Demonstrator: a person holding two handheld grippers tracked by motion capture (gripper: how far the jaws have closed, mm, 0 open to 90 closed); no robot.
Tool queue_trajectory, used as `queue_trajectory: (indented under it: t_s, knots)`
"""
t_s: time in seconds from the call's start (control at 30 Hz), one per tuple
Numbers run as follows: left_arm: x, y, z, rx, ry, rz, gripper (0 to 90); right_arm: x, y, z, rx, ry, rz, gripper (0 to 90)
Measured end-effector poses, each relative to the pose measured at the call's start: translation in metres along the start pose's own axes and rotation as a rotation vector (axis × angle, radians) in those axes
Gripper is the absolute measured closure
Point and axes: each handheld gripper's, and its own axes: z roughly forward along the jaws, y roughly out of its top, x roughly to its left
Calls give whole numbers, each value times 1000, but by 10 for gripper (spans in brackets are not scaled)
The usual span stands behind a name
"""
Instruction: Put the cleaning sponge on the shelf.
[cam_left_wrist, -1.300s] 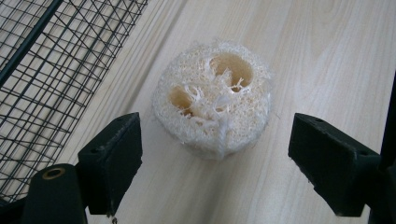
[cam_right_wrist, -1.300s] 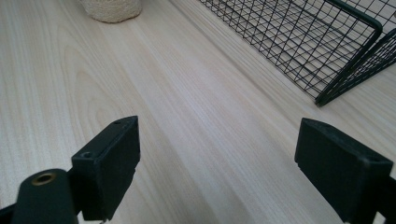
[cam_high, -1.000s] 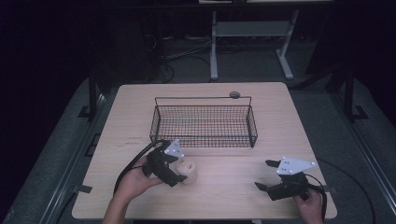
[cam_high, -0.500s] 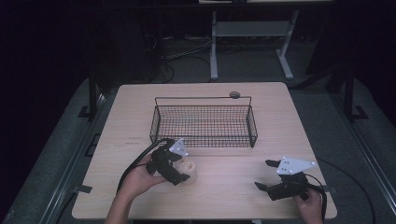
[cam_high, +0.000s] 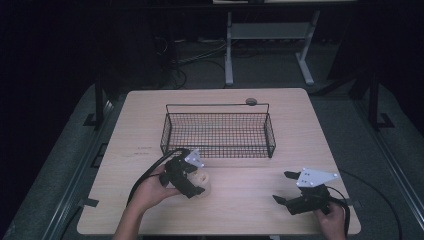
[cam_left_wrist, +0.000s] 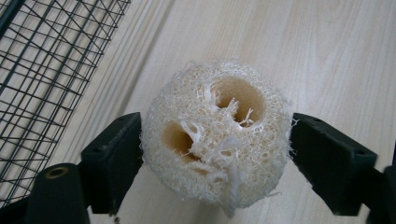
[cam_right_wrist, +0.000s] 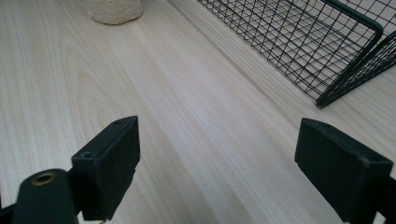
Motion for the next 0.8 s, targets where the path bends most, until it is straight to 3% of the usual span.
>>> queue_trajectory:
  t_s: [0.33, 0.8]
  knots:
    - [2, 2, 5, 17, -10, 3, 232, 0, 0, 0, -2, -3, -3, 136]
    - [3, 2, 1, 2, -19, 6, 273, 0, 0, -1, -5, -4, 1, 136]
